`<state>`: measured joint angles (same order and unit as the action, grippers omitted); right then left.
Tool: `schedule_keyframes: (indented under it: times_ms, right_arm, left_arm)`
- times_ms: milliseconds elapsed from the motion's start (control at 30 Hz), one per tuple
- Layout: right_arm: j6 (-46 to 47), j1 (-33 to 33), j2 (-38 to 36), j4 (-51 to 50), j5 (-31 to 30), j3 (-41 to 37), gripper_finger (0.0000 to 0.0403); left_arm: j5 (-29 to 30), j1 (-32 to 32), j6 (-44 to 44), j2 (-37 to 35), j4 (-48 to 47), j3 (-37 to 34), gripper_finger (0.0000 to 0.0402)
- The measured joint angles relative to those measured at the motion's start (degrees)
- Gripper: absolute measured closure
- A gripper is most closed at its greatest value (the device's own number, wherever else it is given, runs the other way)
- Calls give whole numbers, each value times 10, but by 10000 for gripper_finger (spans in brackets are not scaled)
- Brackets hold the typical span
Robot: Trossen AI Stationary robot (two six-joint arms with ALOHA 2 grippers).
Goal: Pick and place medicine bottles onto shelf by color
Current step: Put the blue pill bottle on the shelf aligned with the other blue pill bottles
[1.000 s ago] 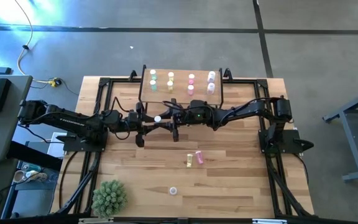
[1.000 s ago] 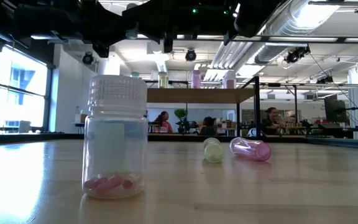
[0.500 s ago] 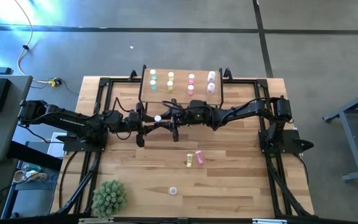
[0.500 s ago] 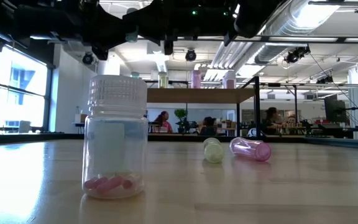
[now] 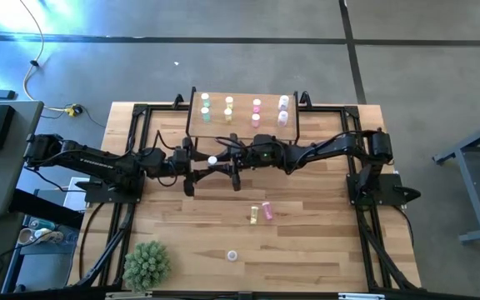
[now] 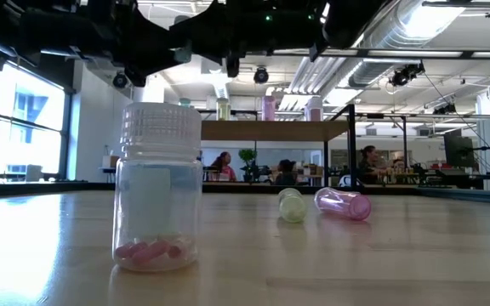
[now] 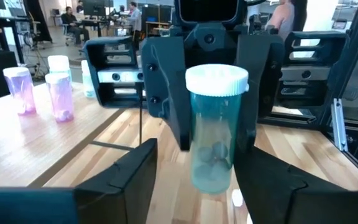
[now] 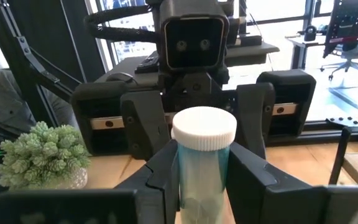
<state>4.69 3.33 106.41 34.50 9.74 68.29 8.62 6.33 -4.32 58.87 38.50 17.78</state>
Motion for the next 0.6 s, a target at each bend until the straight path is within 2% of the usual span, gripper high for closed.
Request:
schedule_keyframes:
  times_ms: [300,467,600]
  right_arm:
    - [-22,0,-31,-52,-19,0,308]
    - [-26,0,-34,-75,-35,0,308]
    - [-26,0,-37,-83,-36,0,308]
  left_arm:
    - [14,0,0,-7,-13,2,192]
    - [13,0,-9,-30,-104,36,194]
    - [13,0,-10,-46,-219,78,194]
